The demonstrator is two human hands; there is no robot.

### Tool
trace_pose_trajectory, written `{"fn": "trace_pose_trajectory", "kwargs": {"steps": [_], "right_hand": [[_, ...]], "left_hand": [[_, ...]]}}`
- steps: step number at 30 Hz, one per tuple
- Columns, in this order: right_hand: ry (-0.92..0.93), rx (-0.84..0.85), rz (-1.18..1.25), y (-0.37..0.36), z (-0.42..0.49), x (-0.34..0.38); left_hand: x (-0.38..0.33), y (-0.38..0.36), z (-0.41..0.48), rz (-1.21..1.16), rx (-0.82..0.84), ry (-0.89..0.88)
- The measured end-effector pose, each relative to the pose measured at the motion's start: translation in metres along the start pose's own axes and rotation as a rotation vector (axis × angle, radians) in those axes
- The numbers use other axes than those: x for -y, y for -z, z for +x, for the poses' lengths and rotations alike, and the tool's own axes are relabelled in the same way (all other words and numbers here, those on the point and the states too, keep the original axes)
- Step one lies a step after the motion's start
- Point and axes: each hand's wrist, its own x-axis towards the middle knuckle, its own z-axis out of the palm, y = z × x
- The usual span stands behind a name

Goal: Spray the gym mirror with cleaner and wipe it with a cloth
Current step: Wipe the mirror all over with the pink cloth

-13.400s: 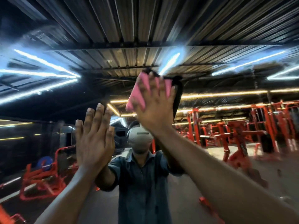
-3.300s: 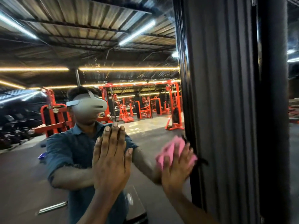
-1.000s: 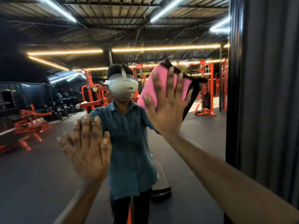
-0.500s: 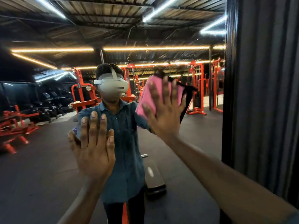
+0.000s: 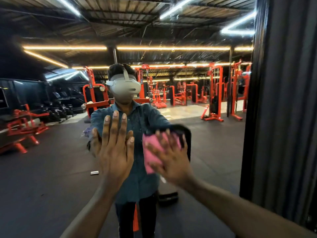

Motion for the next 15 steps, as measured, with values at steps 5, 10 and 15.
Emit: {"fn": "trace_pose_trajectory", "kwargs": {"steps": [5, 10, 15], "right_hand": [[-0.298, -0.259, -0.004, 0.064, 0.128, -0.027], [-0.274, -0.216, 0.010, 0.022, 0.072, 0.025], [-0.066, 0.030, 0.058, -0.052, -0.062, 0.097]], "left_hand": [[0.021, 0.018, -0.009, -0.031, -0.060, 0.076], [0.058, 0.028, -0.014, 0.029, -0.065, 0.108], [0.072, 0.025, -0.016, 0.060, -0.011, 0.093]]}}
